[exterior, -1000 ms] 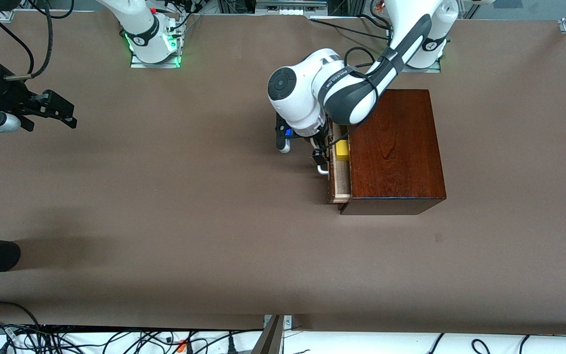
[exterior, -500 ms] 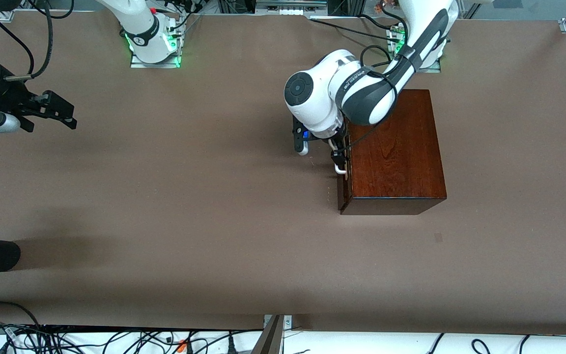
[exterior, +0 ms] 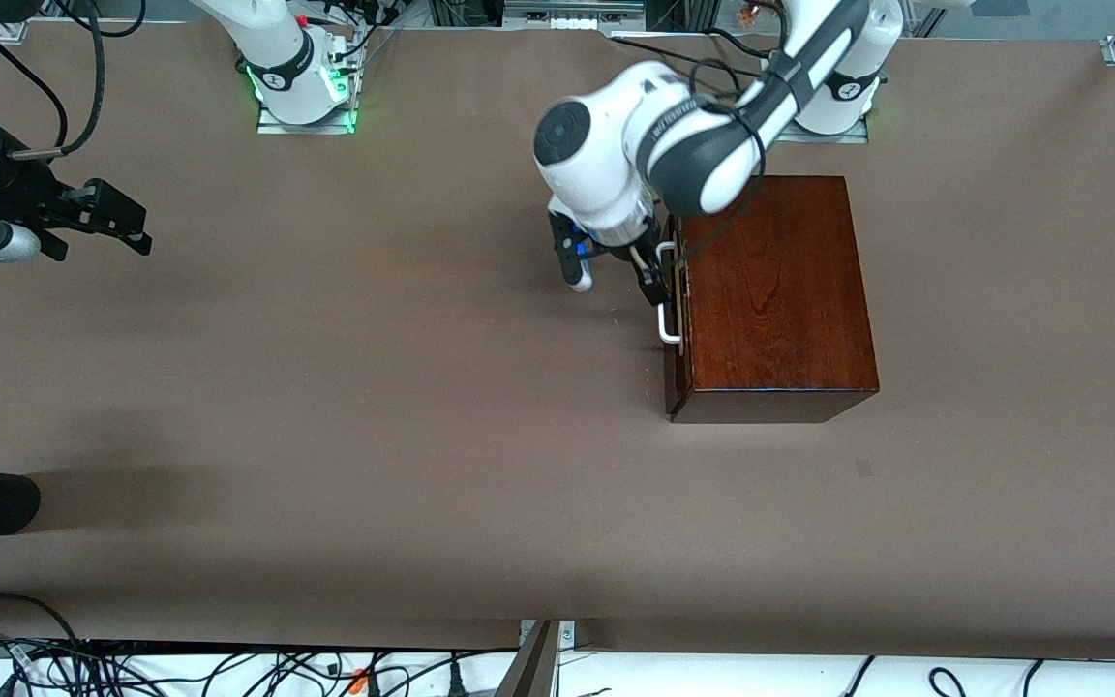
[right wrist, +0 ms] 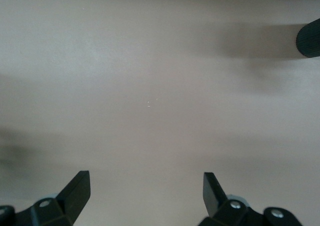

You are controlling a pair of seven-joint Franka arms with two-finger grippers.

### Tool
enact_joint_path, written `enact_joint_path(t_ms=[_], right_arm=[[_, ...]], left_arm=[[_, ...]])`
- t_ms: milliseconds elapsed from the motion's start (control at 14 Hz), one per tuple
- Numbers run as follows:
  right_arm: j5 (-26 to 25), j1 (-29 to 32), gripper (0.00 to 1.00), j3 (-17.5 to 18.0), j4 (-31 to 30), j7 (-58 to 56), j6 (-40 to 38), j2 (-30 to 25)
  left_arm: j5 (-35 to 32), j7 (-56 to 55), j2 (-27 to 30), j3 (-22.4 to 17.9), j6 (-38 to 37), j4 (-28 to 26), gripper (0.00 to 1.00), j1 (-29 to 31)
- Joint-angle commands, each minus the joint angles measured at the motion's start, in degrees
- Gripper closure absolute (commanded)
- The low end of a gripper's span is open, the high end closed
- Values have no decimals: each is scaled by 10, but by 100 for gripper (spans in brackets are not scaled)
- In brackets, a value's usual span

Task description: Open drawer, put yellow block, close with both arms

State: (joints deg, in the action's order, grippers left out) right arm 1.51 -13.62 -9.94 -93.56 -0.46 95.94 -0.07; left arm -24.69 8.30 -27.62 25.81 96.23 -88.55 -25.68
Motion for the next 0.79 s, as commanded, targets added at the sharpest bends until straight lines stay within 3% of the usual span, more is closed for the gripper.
enact_joint_path(t_ms=[0, 357, 500, 714], right_arm=[[6, 4, 0, 2, 8, -1, -1, 2], [10, 1, 0, 3, 13, 0, 3, 2], [11, 3, 0, 2, 13, -1, 3, 3], [19, 4, 0, 1, 12, -1, 2, 9]], left_arm=[[77, -146, 17, -3, -24, 61, 0, 5], [110, -191, 69, -4, -94, 144, 0, 60], [149, -210, 86, -7, -123, 163, 0, 100], [154, -233, 113, -8, -152, 173, 0, 150]])
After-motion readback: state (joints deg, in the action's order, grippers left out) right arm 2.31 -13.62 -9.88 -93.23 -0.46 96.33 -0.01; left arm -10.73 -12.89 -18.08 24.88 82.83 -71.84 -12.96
